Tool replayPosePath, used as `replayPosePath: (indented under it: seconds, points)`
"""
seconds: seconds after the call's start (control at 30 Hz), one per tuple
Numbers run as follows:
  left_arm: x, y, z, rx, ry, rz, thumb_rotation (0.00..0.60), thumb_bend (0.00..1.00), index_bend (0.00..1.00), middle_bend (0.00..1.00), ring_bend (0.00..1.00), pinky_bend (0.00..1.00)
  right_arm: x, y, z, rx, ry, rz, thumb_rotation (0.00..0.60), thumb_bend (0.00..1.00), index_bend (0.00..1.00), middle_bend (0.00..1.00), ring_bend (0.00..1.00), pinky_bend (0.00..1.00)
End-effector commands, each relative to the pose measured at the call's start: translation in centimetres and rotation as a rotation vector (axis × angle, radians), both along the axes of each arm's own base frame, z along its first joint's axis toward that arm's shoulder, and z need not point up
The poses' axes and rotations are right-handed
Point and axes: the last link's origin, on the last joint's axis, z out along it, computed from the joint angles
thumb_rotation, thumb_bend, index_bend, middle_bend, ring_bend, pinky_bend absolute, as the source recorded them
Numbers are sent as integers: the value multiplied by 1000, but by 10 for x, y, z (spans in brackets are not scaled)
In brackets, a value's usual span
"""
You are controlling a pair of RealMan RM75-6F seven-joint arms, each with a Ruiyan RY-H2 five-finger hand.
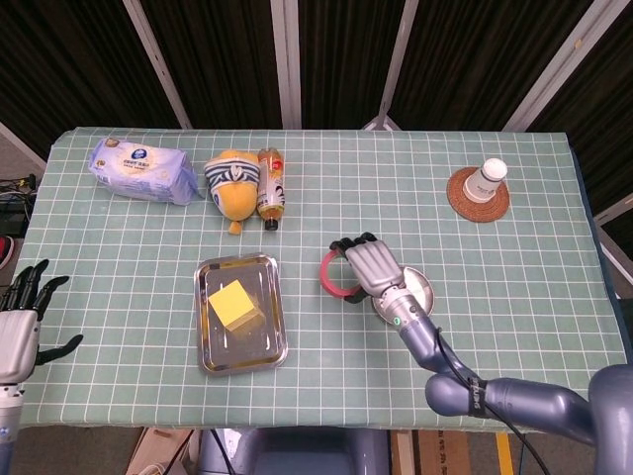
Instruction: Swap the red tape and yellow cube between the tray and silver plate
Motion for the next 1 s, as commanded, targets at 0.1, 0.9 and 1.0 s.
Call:
replayPosePath:
  seconds: [0.1, 0.9, 1.0]
  points:
    - [-1, 0, 3, 1, -2, -4, 600, 146, 206, 0, 0, 147, 12, -3, -31, 36, 12, -8, 600, 33, 199, 253, 286, 74]
    - [50, 5, -4, -147, 0, -186, 600, 88, 182, 0, 0, 145, -95, 95, 134, -188, 106, -156, 600, 31, 0, 0, 0, 0]
    - [78, 24, -8, -224, 34, -224, 600, 89, 179, 0, 0, 123, -134, 128, 146, -196, 98, -205, 600, 32, 0, 0, 0, 0]
